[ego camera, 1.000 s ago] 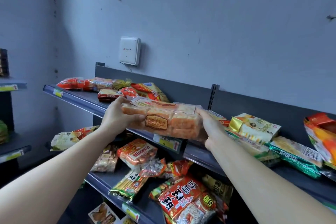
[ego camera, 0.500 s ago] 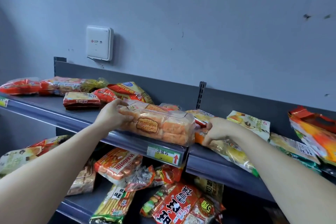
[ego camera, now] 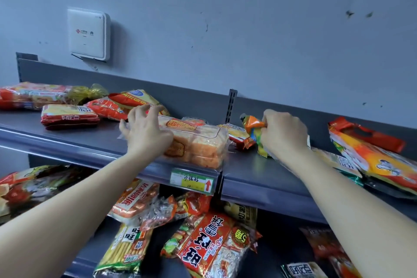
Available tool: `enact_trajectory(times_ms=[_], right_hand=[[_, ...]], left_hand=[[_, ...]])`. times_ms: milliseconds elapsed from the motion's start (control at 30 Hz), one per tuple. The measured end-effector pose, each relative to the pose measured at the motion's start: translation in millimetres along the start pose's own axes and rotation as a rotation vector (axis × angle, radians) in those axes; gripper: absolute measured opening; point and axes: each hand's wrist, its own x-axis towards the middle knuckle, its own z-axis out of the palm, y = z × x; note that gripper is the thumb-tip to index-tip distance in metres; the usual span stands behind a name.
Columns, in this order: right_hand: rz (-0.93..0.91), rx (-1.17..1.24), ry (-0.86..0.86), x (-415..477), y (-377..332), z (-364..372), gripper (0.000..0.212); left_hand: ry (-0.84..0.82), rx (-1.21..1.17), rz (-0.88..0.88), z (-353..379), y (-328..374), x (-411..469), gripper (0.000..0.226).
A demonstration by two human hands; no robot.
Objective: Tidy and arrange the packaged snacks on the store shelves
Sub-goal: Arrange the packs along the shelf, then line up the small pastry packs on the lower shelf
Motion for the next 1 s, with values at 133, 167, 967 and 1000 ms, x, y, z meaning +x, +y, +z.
enact_trajectory(times_ms=[133, 167, 967, 1000], right_hand=[[-0.001, 0.259, 0.293, -1.1, -1.6, -30.7, 0.014], [-0.005, 0.352, 0.353, -2.6, -5.4, -36.7, 0.018], [-0.329, 1.17, -0.196, -131.6, -117.6, -51.2, 0.012], [-0.322, 1.171, -0.253, -137.0, -120.7, -43.2, 0.012]], left_hand=[[0.03, -0.107, 0.226, 6.4, 36.0, -19.6, 0.04], [0.0, -0.183, 0.263, 6.2, 46.2, -26.5, 0.032], [-0.338, -0.958, -0.555, -117.5, -11.4, -169.3, 0.014], [-0.356, -0.966, -0.608, -123.0, -20.1, -174.0, 0.017]])
